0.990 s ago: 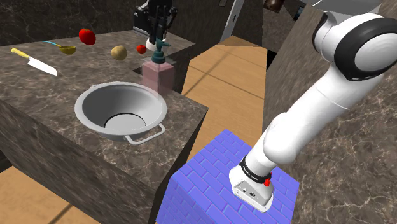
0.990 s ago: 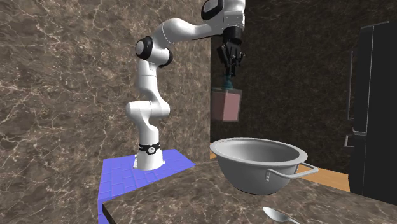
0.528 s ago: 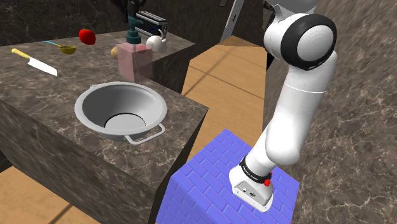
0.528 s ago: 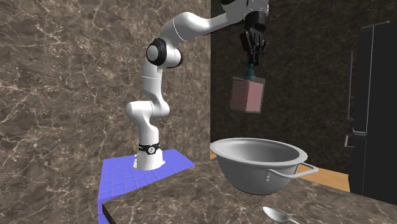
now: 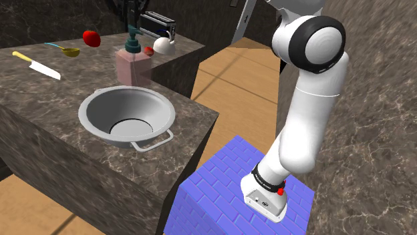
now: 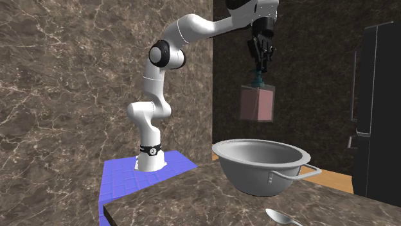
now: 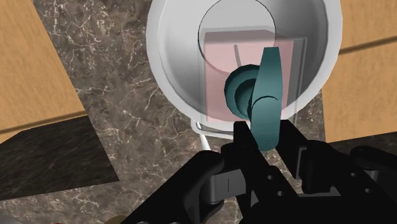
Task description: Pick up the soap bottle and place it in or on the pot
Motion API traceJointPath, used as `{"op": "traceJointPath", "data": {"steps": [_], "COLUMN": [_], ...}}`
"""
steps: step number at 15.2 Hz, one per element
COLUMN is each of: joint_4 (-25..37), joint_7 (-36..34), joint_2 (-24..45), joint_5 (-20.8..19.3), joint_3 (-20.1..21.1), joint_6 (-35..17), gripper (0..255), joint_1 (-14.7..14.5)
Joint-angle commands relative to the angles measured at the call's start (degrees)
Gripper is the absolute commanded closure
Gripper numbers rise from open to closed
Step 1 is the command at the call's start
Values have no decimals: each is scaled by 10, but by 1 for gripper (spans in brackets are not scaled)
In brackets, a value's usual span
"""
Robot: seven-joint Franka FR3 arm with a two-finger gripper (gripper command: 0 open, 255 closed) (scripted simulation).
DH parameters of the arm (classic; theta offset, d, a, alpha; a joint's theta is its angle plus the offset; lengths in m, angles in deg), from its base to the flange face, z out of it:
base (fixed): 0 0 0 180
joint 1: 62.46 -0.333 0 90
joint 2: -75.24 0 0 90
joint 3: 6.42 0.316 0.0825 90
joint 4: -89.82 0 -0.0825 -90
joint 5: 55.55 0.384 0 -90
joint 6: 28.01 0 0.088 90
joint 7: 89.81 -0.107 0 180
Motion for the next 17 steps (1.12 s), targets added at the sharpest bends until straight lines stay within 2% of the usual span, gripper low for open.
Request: {"op": "traceJointPath", "data": {"steps": [1,8,17], "joint_4": [-33,-131,-227], "joint_7": [-1,-4,-9], "joint_2": [-11,-41,-61], "joint_5": [6,21,29], "joint_3": [0,-1,-4], "joint_6": [-23,-93,-171], "gripper": [255,255,255], "joint_1": [7,24,36]}}
